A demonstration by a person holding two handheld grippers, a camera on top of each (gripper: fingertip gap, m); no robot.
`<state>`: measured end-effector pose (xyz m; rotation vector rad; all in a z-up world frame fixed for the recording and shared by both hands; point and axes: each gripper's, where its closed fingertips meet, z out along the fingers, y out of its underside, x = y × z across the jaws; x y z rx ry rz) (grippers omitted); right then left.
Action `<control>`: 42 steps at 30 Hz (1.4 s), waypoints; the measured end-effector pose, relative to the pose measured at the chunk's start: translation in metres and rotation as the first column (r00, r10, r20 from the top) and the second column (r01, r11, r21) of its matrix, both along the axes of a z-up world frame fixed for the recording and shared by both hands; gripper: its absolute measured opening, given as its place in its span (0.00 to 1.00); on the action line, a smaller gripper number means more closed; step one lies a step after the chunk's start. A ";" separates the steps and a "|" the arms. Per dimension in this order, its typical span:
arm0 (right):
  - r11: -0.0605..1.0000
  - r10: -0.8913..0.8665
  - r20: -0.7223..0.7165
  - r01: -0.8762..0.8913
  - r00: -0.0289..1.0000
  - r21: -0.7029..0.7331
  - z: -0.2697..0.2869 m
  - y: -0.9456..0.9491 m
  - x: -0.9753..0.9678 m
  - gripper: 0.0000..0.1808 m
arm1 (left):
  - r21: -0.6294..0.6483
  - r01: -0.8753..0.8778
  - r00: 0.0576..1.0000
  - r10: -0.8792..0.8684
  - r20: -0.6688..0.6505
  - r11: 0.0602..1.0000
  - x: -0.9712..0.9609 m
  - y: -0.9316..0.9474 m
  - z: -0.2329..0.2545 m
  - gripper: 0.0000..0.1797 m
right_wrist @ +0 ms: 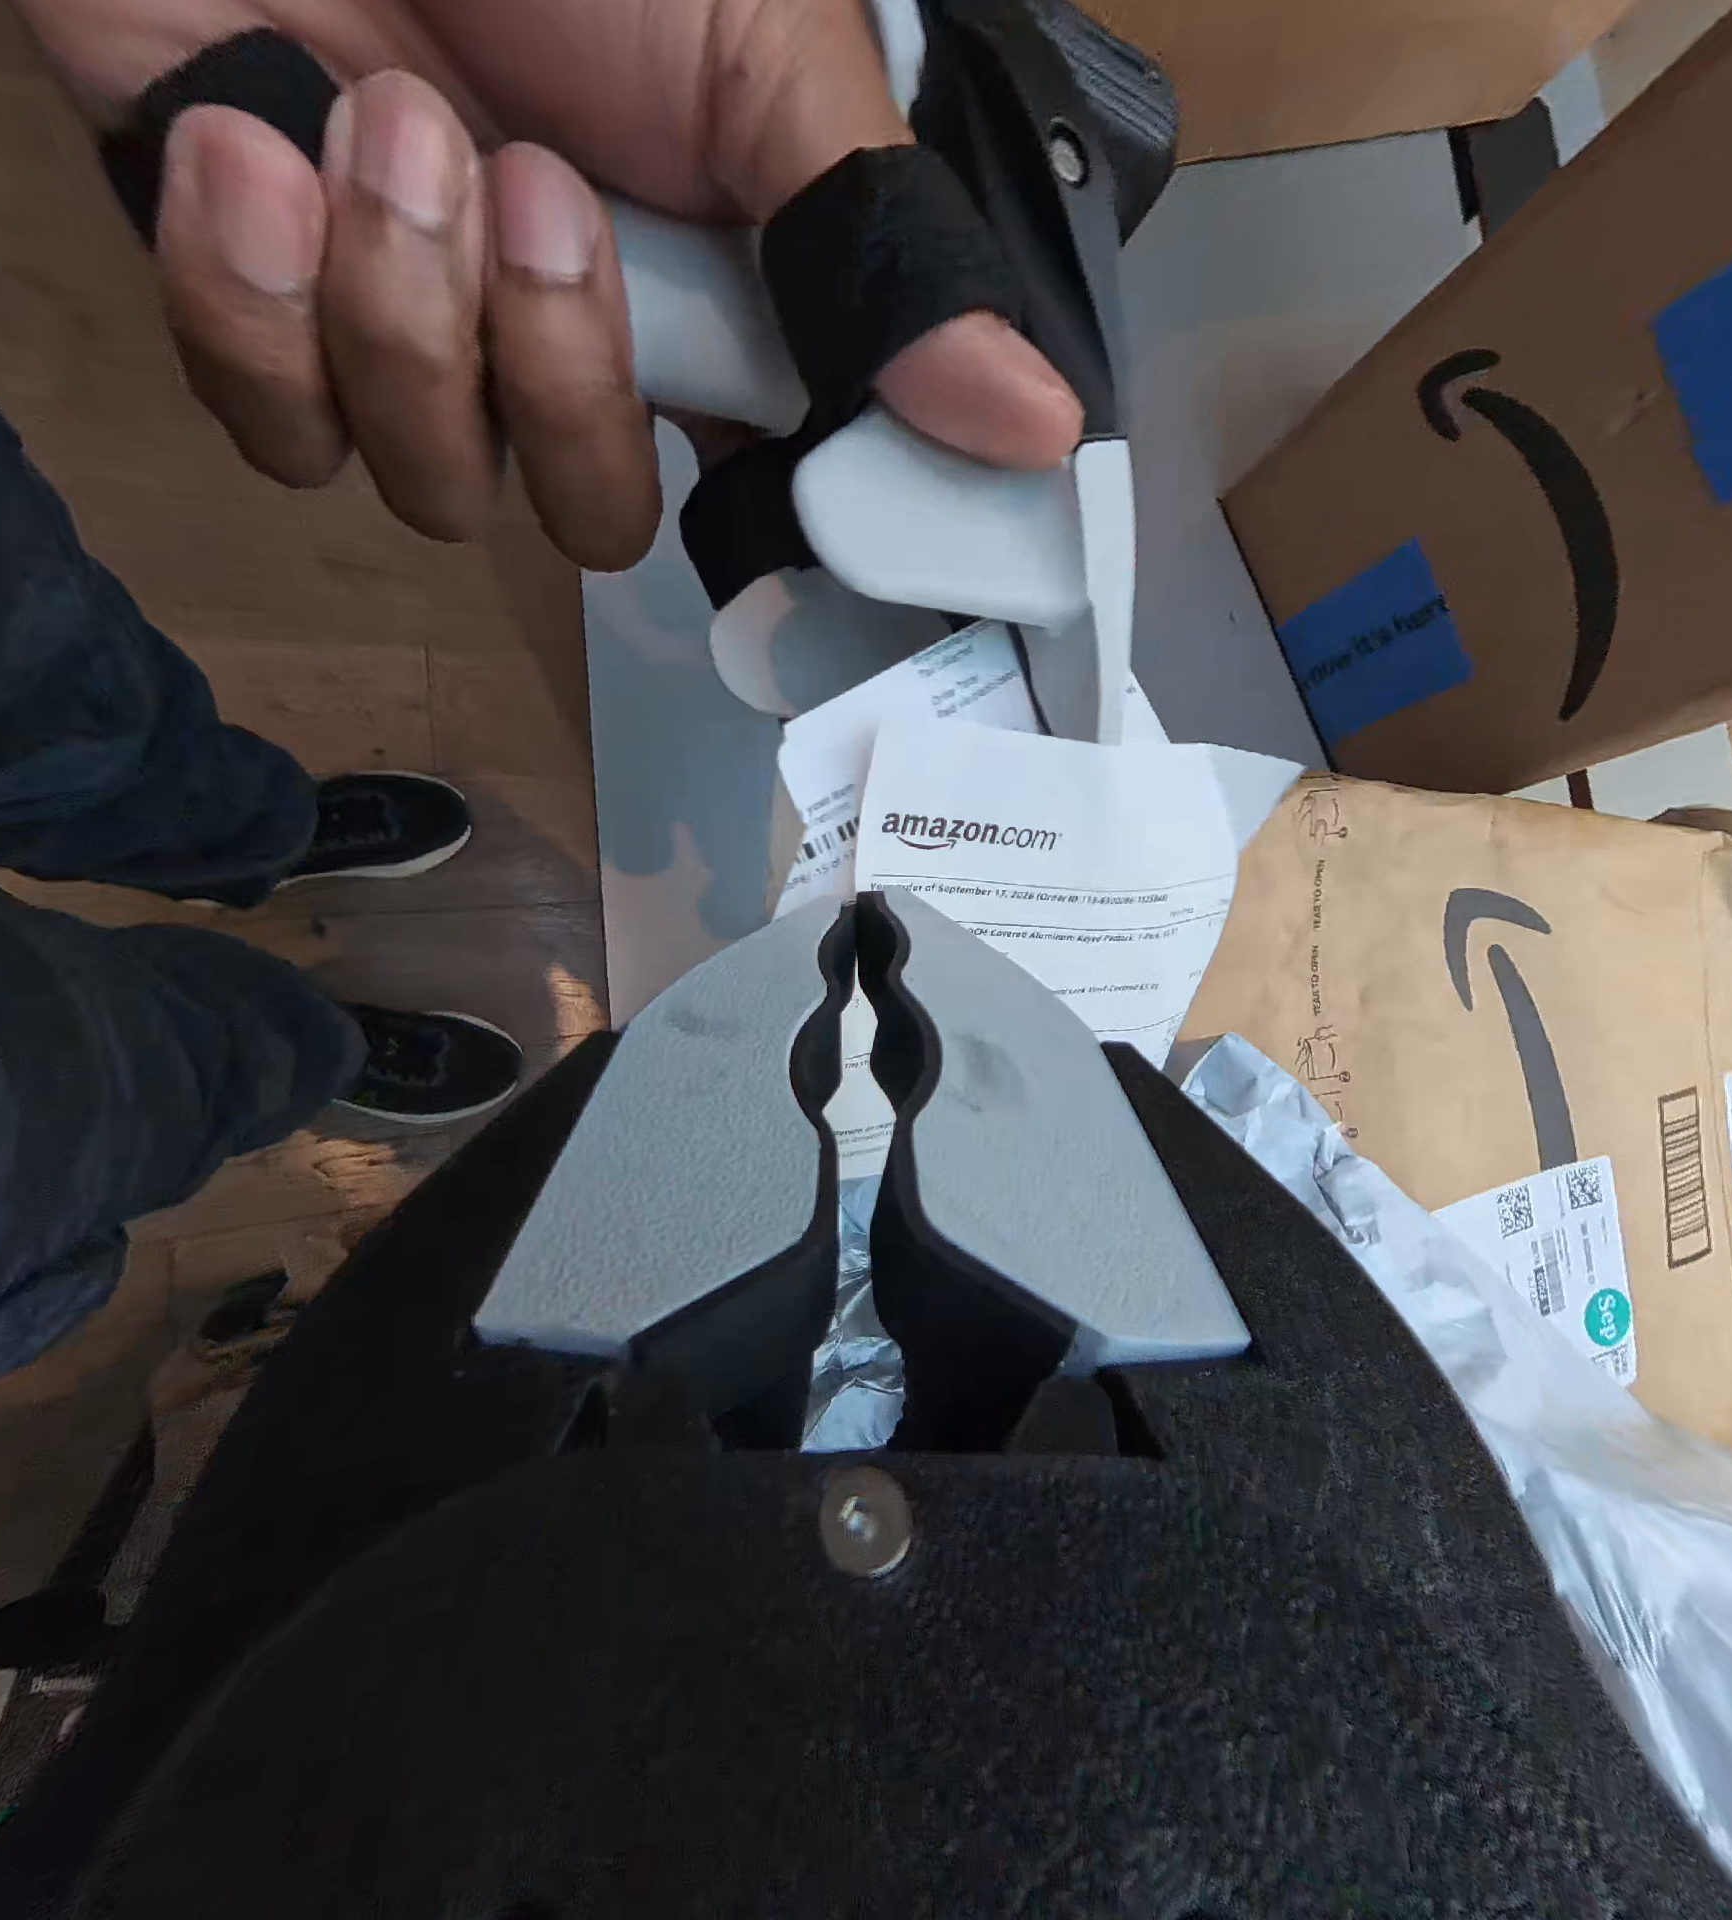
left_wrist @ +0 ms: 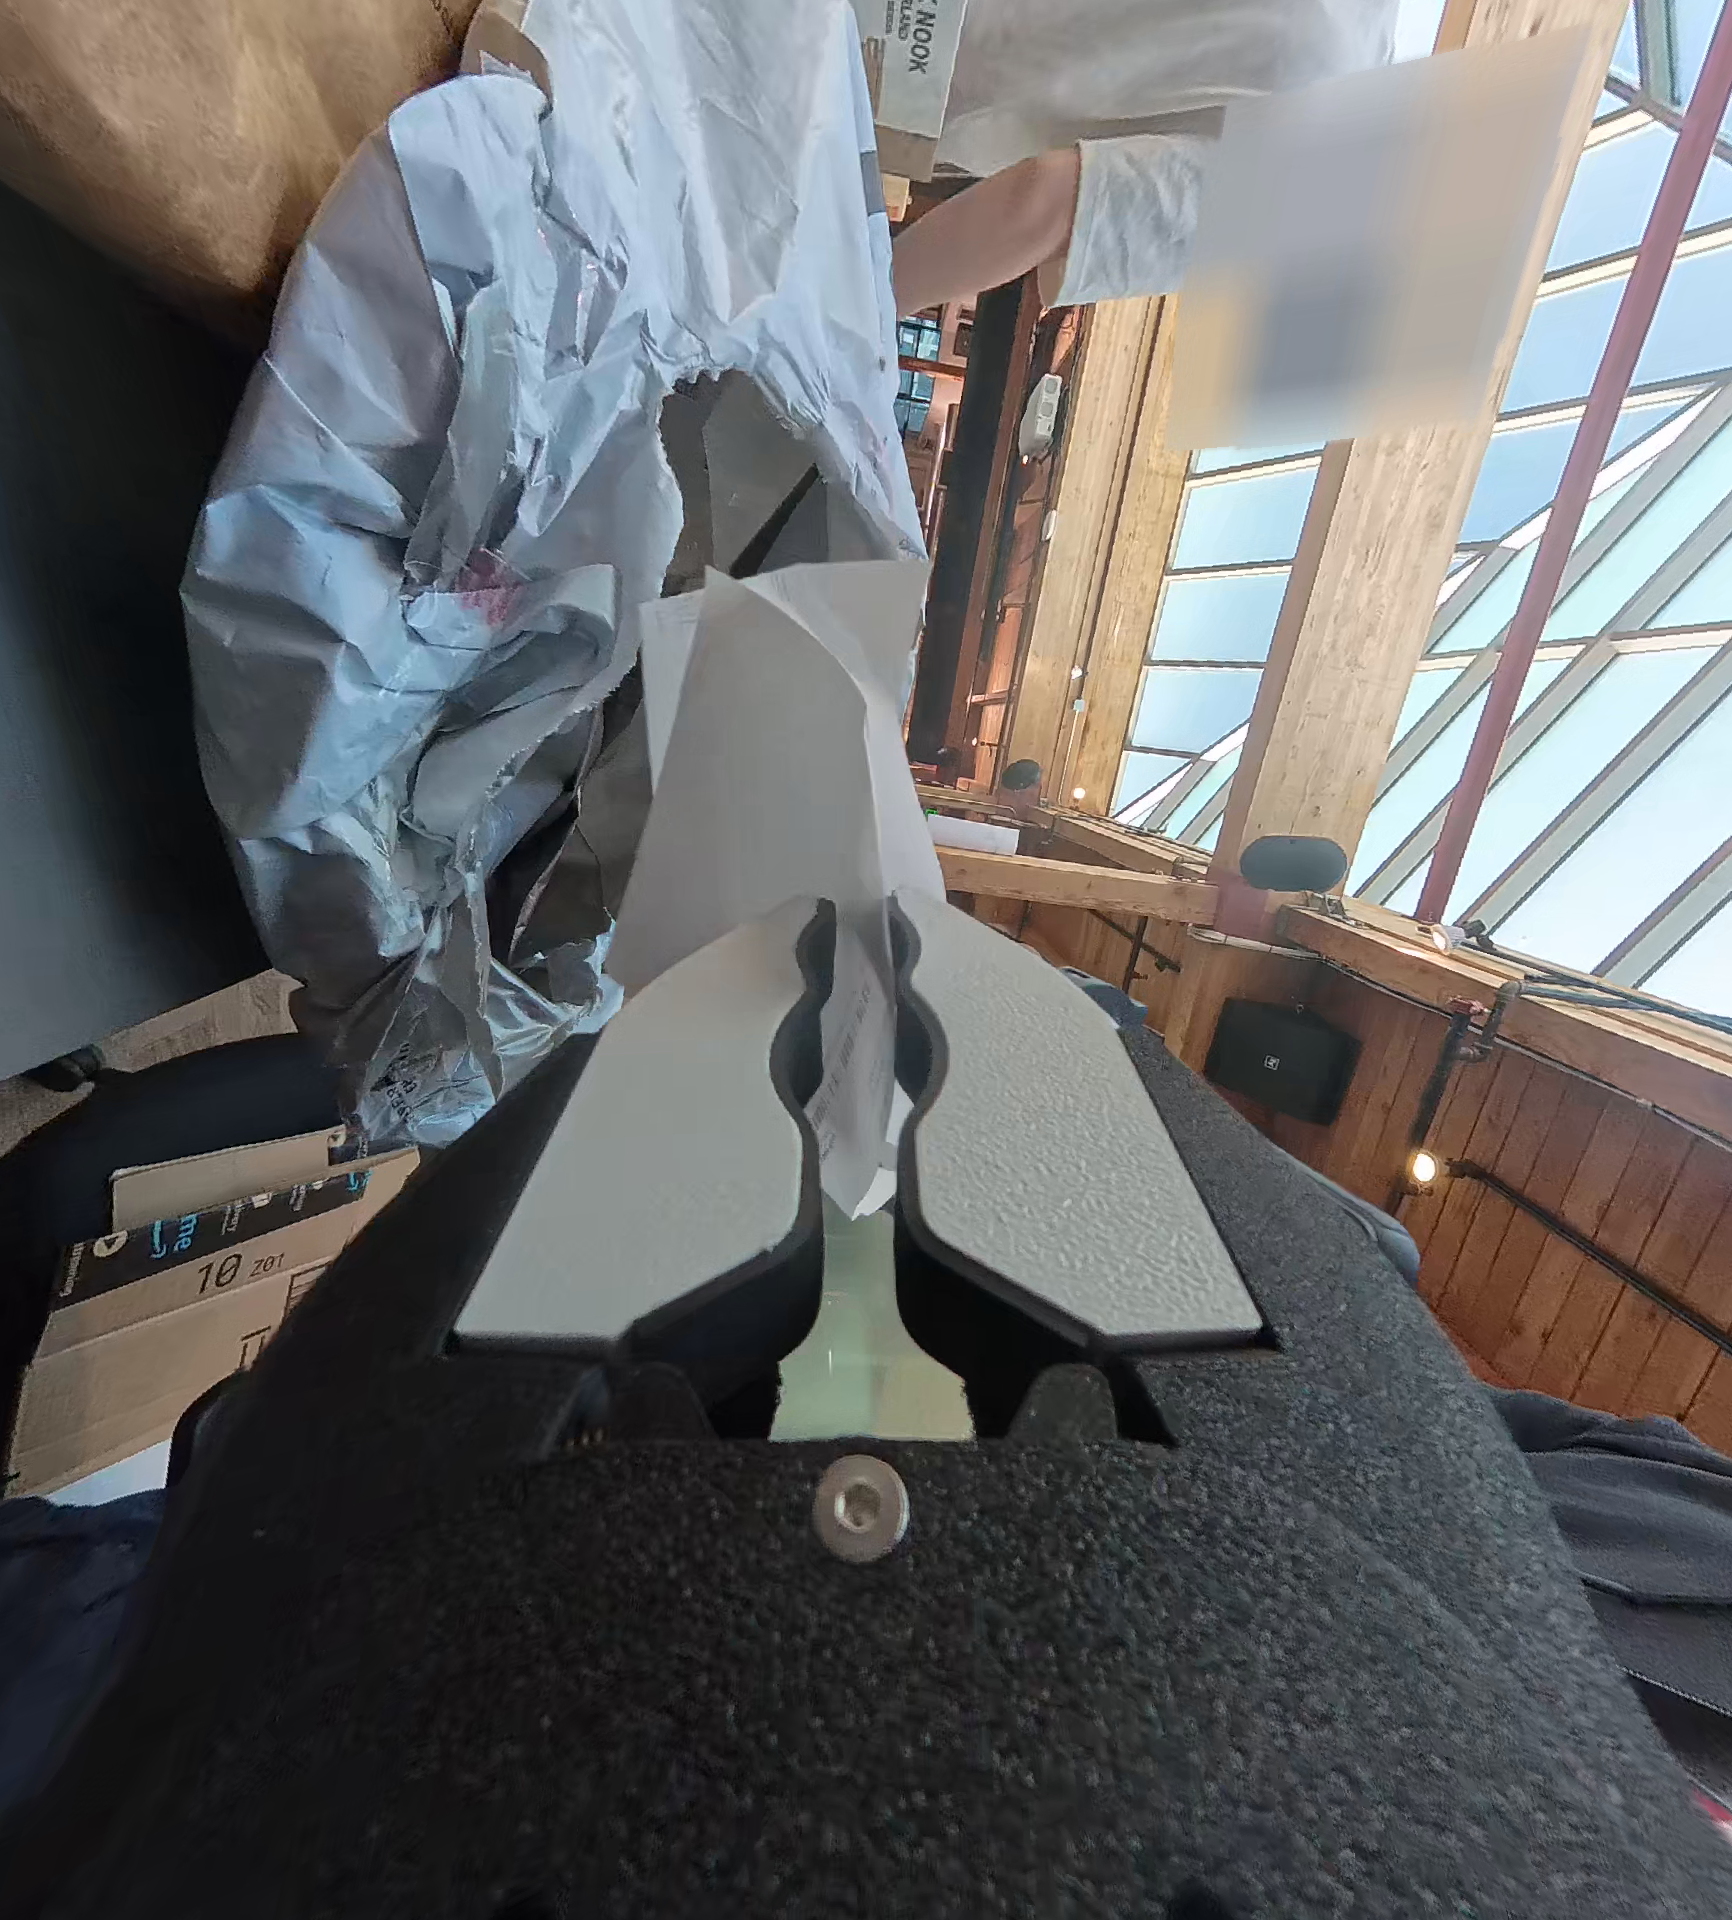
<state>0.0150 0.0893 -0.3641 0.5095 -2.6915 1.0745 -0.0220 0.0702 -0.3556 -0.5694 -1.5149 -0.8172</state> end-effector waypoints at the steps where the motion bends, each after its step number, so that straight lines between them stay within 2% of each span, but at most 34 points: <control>1: 1.000 0.016 -0.012 -0.016 1.000 0.016 -0.006 0.000 0.002 0.00 | 0.016 -0.002 1.000 0.002 0.000 1.000 -0.001 0.000 -0.003 0.05; 5: 0.997 0.047 -0.019 -0.046 0.999 0.061 -0.024 0.002 0.009 0.00 | 0.066 -0.009 1.000 0.008 0.016 0.998 -0.002 0.000 -0.013 0.08; 13: 0.993 0.055 -0.016 -0.053 0.998 0.105 -0.040 0.007 0.008 0.00 | 0.040 0.034 0.999 -0.033 -0.010 0.999 0.006 0.009 -0.020 0.18; 18: 0.989 0.069 0.018 -0.071 0.997 0.127 -0.049 0.009 0.009 0.00 | 0.043 0.042 0.999 -0.041 -0.020 0.998 0.005 0.012 -0.020 0.19; 25: 0.980 0.146 -0.042 -0.138 0.988 0.142 -0.056 0.005 0.013 0.00 | -0.005 0.092 0.996 -0.092 0.003 0.996 0.005 0.021 -0.032 0.19; 29: 0.974 0.186 -0.071 -0.175 0.980 0.145 -0.057 0.002 0.018 0.00 | -0.055 0.089 0.996 -0.088 0.016 0.995 0.002 0.019 -0.038 0.15; 32: 0.976 0.178 -0.074 -0.167 0.981 0.137 -0.058 0.001 0.019 0.00 | -0.092 0.090 0.996 -0.089 0.017 0.992 0.001 0.017 -0.041 0.00; 33: 0.979 0.163 -0.075 -0.153 0.984 0.133 -0.057 0.001 0.018 0.00 | -0.120 0.085 0.996 -0.083 0.021 0.989 0.000 0.016 -0.043 0.00; 35: 0.989 0.097 -0.069 -0.088 0.993 0.121 -0.054 0.003 0.015 0.01 | -0.164 0.078 0.997 -0.074 0.033 0.983 -0.001 0.012 -0.047 0.00; 37: 0.993 -0.030 -0.111 0.042 0.993 0.109 -0.046 0.011 0.001 0.11 | -0.198 0.061 0.998 -0.053 0.045 0.978 -0.003 0.007 -0.049 0.00; 39: 0.956 -0.251 -0.241 0.279 0.938 0.092 -0.031 0.039 -0.036 0.20 | -0.202 0.036 0.999 -0.029 0.034 0.979 -0.004 0.002 -0.044 0.00; 40: 0.902 -0.386 -0.322 0.427 0.865 0.066 -0.020 0.064 -0.061 0.24 | -0.193 0.022 1.000 -0.018 0.023 0.981 -0.005 0.000 -0.039 0.00; 42: 0.682 -0.645 -0.485 0.731 0.590 -0.018 0.011 0.143 -0.117 0.33 | -0.169 0.007 1.000 -0.006 0.007 0.986 -0.006 -0.002 -0.031 0.00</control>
